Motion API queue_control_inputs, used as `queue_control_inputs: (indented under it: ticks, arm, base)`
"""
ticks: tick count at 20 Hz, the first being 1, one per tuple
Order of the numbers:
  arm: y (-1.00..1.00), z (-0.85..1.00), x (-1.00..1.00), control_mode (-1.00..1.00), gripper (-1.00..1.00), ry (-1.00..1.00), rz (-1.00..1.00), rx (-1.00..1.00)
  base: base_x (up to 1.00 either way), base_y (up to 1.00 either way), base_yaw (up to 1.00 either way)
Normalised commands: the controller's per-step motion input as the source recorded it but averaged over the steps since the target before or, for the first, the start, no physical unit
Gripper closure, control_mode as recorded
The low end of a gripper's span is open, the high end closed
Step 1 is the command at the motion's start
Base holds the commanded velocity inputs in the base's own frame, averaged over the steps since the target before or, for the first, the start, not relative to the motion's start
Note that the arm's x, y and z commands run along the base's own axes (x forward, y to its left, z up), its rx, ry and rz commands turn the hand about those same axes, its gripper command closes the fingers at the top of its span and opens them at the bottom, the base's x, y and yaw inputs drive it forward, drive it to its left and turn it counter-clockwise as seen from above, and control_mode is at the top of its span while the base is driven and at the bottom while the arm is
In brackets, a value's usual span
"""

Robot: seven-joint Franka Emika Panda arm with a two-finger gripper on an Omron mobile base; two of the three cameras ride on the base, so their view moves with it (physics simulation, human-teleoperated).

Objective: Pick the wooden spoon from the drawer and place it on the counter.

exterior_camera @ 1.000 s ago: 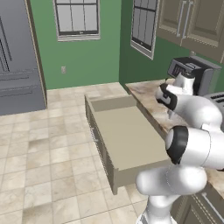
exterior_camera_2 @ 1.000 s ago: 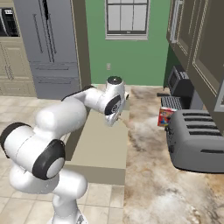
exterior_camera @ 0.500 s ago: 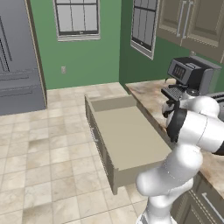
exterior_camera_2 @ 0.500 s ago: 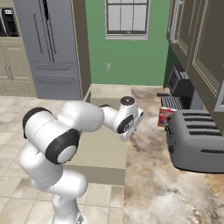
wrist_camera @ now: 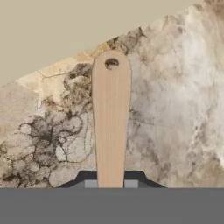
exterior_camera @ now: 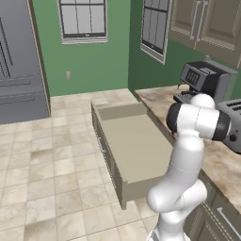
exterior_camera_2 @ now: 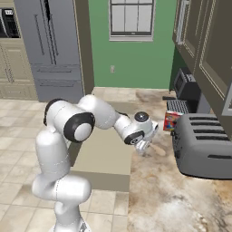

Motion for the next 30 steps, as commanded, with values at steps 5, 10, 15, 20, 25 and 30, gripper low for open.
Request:
queue_control_inputs:
  ticks: [5, 10, 15, 20, 25, 30]
  arm:
    - [-0.57, -0.36, 0.39, -1.0, 1.0, 0.0, 0.0, 0.0]
    - [-0.54, -0.35, 0.35, -1.0, 1.0, 0.0, 0.0, 0.0]
    - [-0.18, -0.07, 0.04, -1.0, -1.0, -0.07, 0.0, 0.0]
    - [-0.03, 0.0, -0.14, -1.0, -1.0, -0.19, 0.0, 0.0]
    - [0.14, 0.21, -0.53, -1.0, -1.0, -0.3, 0.01, 0.0]
    - [0.83, 0.35, -0.71, -1.0, -1.0, -0.26, 0.01, -0.07]
  base:
    - [0.0, 0.0, 0.0]
    - [0.0, 0.0, 0.0]
    - [0.0, 0.0, 0.0]
    - [0.0, 0.0, 0.0]
    - [0.0, 0.0, 0.0]
    - [0.0, 0.0, 0.0]
